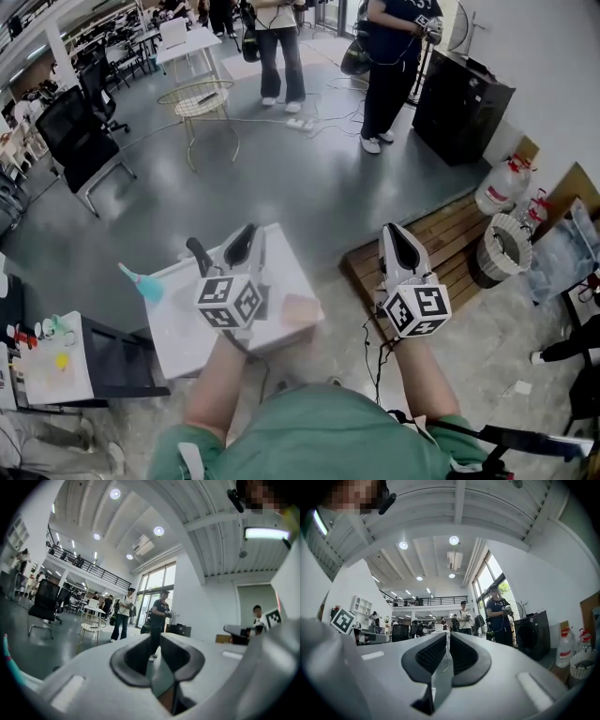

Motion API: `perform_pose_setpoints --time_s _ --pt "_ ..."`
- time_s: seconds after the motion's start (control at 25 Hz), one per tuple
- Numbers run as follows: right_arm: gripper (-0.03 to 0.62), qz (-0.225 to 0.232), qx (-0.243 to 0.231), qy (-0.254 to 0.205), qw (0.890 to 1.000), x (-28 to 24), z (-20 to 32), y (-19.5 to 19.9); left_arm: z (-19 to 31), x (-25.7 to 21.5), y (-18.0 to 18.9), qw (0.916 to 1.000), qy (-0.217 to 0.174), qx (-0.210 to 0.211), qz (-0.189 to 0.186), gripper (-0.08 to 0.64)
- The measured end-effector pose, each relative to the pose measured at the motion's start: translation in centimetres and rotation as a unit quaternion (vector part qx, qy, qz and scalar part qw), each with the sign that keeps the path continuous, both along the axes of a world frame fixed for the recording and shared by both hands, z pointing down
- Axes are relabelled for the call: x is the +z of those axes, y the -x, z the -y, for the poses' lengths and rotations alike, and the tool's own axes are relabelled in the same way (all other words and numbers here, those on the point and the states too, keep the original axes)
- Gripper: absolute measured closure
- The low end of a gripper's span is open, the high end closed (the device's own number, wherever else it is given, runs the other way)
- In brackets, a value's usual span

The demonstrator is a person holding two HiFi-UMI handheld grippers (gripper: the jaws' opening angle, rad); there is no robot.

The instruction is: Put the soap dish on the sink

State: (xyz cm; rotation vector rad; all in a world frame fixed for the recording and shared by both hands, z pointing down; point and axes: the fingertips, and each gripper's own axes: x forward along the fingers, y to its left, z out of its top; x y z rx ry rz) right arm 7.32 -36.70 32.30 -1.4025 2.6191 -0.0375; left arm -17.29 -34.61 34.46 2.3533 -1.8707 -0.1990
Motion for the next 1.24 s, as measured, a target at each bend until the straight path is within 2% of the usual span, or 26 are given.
perform_pose_setpoints --time_s 1.24 --pt "0.568 0.002 -0.006 0.003 1.0 0.8 0.3 -0.4 -0.3 1.1 0.2 0.9999 0.009 -0.013 0.001 0.502"
